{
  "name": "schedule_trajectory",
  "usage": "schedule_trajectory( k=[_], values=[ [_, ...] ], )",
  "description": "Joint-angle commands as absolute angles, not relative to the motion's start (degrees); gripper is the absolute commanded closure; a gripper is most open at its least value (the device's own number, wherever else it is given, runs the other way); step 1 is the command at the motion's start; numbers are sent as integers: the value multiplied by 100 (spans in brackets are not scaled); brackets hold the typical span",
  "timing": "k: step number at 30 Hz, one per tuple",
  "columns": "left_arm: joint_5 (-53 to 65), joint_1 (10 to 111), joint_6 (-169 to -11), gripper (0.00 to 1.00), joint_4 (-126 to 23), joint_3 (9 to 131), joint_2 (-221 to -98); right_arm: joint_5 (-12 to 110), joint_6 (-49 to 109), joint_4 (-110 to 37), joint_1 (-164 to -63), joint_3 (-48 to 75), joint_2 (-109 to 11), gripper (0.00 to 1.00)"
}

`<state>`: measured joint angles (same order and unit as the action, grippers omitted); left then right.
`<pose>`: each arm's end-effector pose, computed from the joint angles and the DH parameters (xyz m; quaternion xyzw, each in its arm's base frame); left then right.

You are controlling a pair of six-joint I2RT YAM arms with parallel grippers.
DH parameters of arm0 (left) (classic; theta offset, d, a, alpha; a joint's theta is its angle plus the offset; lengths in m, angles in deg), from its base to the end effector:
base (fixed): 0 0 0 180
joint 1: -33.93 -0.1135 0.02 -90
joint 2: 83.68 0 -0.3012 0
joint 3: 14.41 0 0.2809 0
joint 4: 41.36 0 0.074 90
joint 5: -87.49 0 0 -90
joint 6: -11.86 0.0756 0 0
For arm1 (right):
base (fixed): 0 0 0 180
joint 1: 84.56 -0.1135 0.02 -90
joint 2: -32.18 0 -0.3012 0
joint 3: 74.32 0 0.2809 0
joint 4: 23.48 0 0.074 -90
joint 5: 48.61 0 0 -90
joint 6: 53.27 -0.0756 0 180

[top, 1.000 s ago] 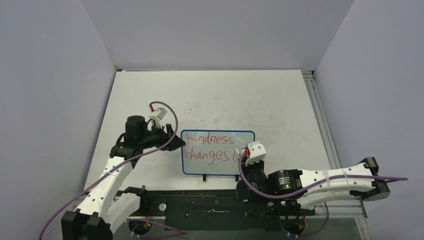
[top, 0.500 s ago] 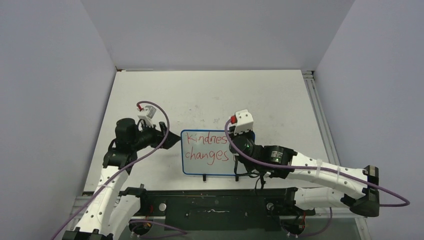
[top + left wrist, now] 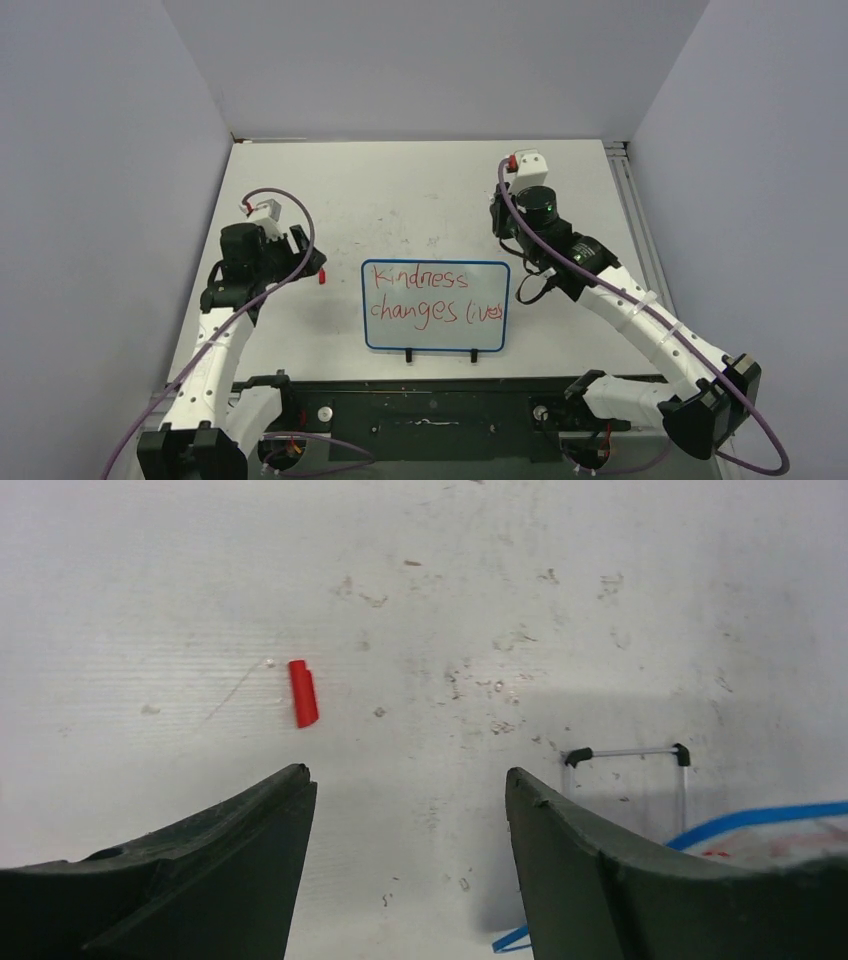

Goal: Write a sentence on the whiteboard

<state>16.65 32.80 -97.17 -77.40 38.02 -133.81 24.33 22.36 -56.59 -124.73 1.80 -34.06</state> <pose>0.2290 -0.0203 0.2752 -0.0749 0.8699 -0.2173 0.4364 0.2510 0.1829 0.3797 -0.1048 0.8231 0.1392 0.5404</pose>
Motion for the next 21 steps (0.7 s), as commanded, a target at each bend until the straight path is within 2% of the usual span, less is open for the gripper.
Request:
schedule_trajectory(
  k=[1,11,21],
  values=[
    [835,3173,-9568,35,-8022,4126,-13944,3729,2267,-5054,-11814,-52,-3158,95],
    [208,3336,-9203,44,-8261,4488,-15458,4411,2279,-4646,-11158,-585,-2699,95],
    [-201,3966,-8988,54,-8286,5075,-16928,4373,2398,-4476,-11052,-869,-2133,95]
  ],
)
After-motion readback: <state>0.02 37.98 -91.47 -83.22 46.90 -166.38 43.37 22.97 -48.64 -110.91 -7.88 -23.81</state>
